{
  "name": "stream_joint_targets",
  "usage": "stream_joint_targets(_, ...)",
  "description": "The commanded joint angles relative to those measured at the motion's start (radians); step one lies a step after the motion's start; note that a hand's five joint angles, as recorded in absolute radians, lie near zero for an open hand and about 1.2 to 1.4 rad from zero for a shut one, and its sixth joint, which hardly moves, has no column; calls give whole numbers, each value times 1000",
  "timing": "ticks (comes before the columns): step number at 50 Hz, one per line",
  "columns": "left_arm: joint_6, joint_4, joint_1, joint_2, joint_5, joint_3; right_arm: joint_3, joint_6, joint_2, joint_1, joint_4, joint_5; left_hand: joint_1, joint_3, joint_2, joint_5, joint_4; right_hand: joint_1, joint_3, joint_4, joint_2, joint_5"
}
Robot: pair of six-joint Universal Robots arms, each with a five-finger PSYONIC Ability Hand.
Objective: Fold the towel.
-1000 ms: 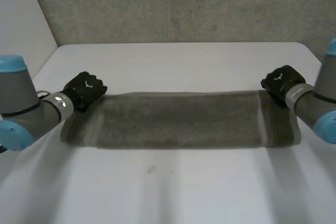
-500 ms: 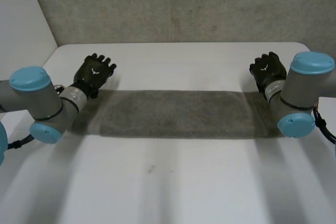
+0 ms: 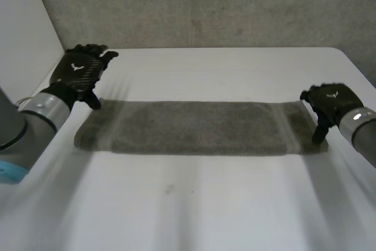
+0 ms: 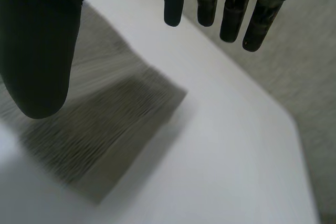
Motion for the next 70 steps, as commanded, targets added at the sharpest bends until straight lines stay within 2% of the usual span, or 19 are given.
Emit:
stream_joint_targets(1, -372, -42, 55, 129, 3, -119, 81, 62, 40, -114, -32, -183, -2, 6, 8, -25, 6, 298, 295, 278, 274, 273)
stream_joint_targets(3, -423, -44, 58, 150, 6, -142, 81, 62, 59, -124, -46, -199, -2, 6, 8, -25, 6, 319, 315, 299, 295, 294)
stream_joint_targets(15, -421, -39, 64, 155, 6, -189, 63, 49, 142, -163, -58, -208, -5, 3, 5, -27, 3, 395, 392, 375, 372, 370)
stream_joint_targets(20, -421, -38, 61, 156, 6, -191, 50, 46, 161, -174, -63, -208, -5, 3, 5, -27, 3, 645, 642, 625, 621, 620)
stream_joint_targets(22, -421, -38, 55, 156, 6, -192, 43, 43, 172, -177, -65, -206, -5, 3, 5, -27, 3, 913, 910, 893, 890, 888)
stream_joint_targets(23, -421, -38, 55, 156, 6, -192, 43, 43, 172, -177, -65, -206, -5, 3, 5, -27, 3, 915, 912, 895, 891, 890)
stream_joint_targets(24, -421, -39, 53, 158, 6, -192, 29, 43, 177, -178, -65, -199, -5, 3, 5, -27, 3, 1181, 1178, 1161, 1158, 1156)
stream_joint_targets(33, -421, -39, 53, 188, 6, -206, 6, 28, 85, -285, -65, -69, -5, 3, 5, -27, 3, 1184, 1181, 1164, 1160, 1159)
stream_joint_targets(41, -421, -39, 53, 218, 7, -214, -40, -162, 66, -459, -52, -58, -5, 3, 5, -27, 3, 1184, 1181, 1164, 1160, 1159)
stream_joint_targets(48, -421, -39, 53, 222, 7, -220, -86, -208, 57, -467, -52, -61, -5, 3, 5, -27, 3, 1184, 1181, 1164, 1160, 1159)
stream_joint_targets(50, -421, -38, 53, 221, 7, -220, -92, -188, 42, -439, -52, -61, -5, 3, 5, -27, 3, 1184, 1181, 1164, 1160, 1159)
stream_joint_targets(55, -421, -38, 53, 222, 7, -220, -143, -101, -46, -173, -63, -62, -5, 3, 5, -27, 3, 1184, 1181, 1164, 1160, 1159)
stream_joint_targets(58, -421, -38, 53, 227, 7, -221, -157, -87, -44, -108, -63, -62, -5, 3, 5, -27, 3, 1184, 1181, 1164, 1160, 1159)
stream_joint_targets(60, -421, -38, 52, 228, 6, -221, -173, -80, -27, 45, -69, -62, -5, 3, 5, -27, 3, 1184, 1181, 1164, 1160, 1159)
stream_joint_targets(61, -421, -38, 52, 228, 6, -221, -174, -80, -27, 46, -69, -62, -5, 3, 5, -27, 3, 1184, 1181, 1164, 1160, 1159)
stream_joint_targets(63, -421, -38, 52, 230, 6, -221, -195, -86, 22, 229, -92, -62, -5, 3, 5, -27, 3, 1184, 1181, 1164, 1160, 1159)
stream_joint_targets(64, -421, -38, 52, 230, 6, -221, -195, -86, 22, 230, -92, -62, -5, 3, 5, -27, 3, 1184, 1181, 1164, 1160, 1159)
stream_joint_targets(65, -421, -38, 52, 230, 6, -223, -201, -93, 54, 315, -109, -62, -5, 3, 5, -27, 3, 1184, 1181, 1164, 1160, 1159)
stream_joint_targets(70, -421, -38, 49, 230, 6, -223, -209, -96, 161, 499, -138, -64, -5, 3, 5, -27, 3, 1184, 1181, 1164, 1160, 1159)
